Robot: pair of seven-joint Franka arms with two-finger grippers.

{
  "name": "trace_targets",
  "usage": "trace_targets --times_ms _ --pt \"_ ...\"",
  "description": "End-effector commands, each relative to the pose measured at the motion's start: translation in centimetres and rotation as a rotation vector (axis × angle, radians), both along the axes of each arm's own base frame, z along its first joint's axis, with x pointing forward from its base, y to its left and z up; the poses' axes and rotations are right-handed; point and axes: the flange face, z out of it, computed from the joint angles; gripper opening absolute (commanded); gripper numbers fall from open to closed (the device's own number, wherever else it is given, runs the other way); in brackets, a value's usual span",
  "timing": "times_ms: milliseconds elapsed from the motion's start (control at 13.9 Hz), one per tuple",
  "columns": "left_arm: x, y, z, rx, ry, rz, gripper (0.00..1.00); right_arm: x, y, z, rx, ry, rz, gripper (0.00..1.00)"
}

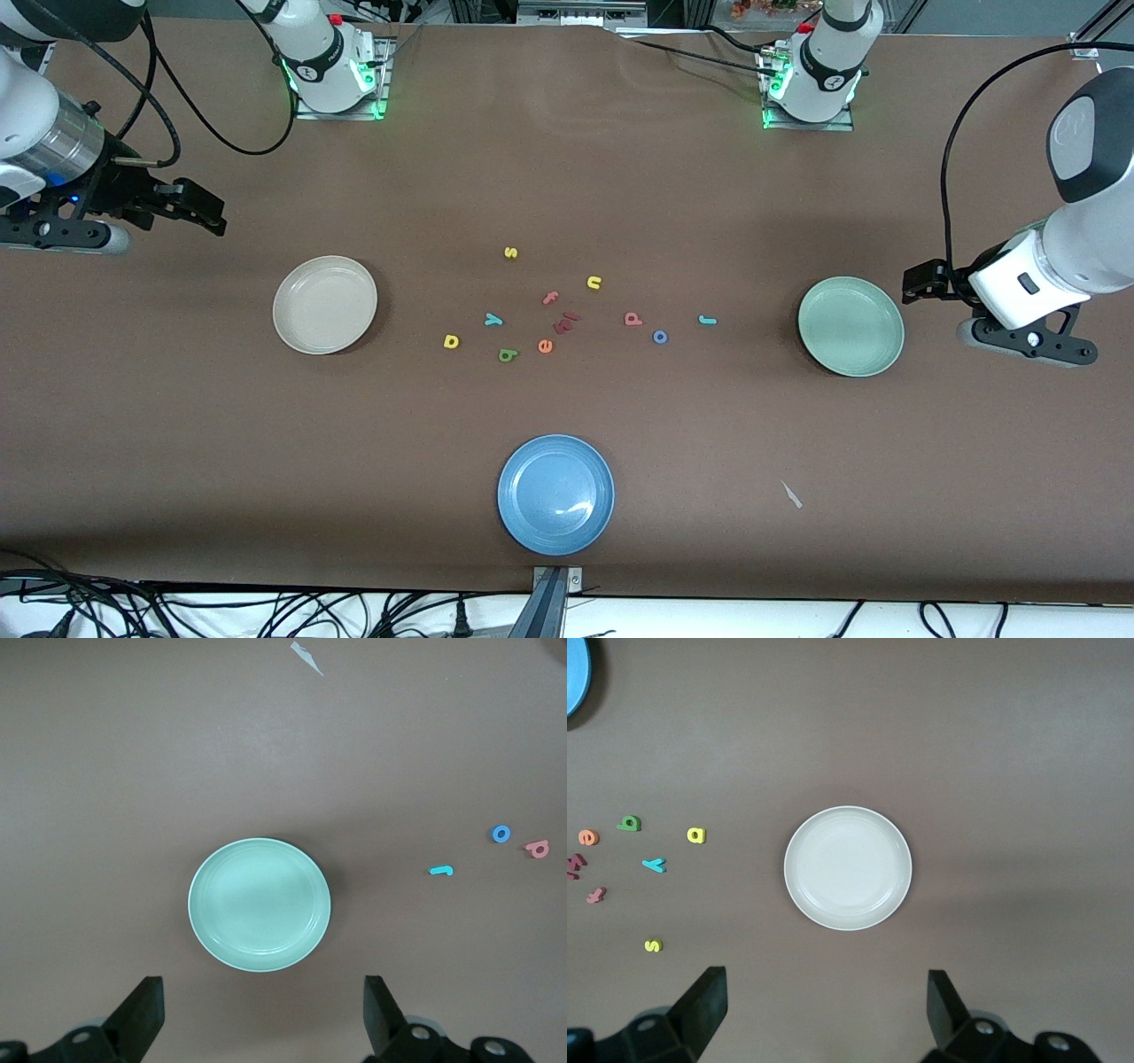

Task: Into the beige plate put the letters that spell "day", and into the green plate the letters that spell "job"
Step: 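Grasp the yellow letter with the right gripper while the left gripper grasps the cyan letter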

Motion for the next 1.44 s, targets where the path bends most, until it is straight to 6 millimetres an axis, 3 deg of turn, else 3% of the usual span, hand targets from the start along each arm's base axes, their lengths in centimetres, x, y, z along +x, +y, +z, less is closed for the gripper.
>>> trace_targets --times_ms 0,359,646,790,862,1221,1364 --pt "0.1 -0.2 0.5 -0.024 -0.008 -0.019 0.99 1.0 0.5 -0.6 0.000 -0.002 0.007 1.00" --pt "0.5 0.0 -0.3 -0.025 -0.011 -0.017 0.99 3.3 8.0 -6.8 0.003 0.012 0.085 1.00" --pt "1.1 0.1 -1.5 -0.031 -0.009 -0.014 0.99 4.7 14.7 -14.4 -0.013 0.027 -0.013 1.00" --pt "1.1 -0.1 -1.5 -0.032 -0.009 -0.016 0.99 5.6 15.8 -17.7 -0.011 0.020 -0.117 1.00" --pt "1.1 -0.1 -1.7 -0.033 -0.006 -0.015 0.99 5.5 17.3 -19.4 -0.012 0.019 -0.147 1.00" --pt "1.0 -0.6 -2.2 -0.038 0.004 -0.011 0.99 5.8 21.6 -28.9 -0.012 -0.007 -0.228 0.99" --pt "1.1 -2.7 -3.1 -0.041 0.020 -0.014 0.99 5.0 23.0 -31.2 -0.009 -0.017 -0.283 0.99"
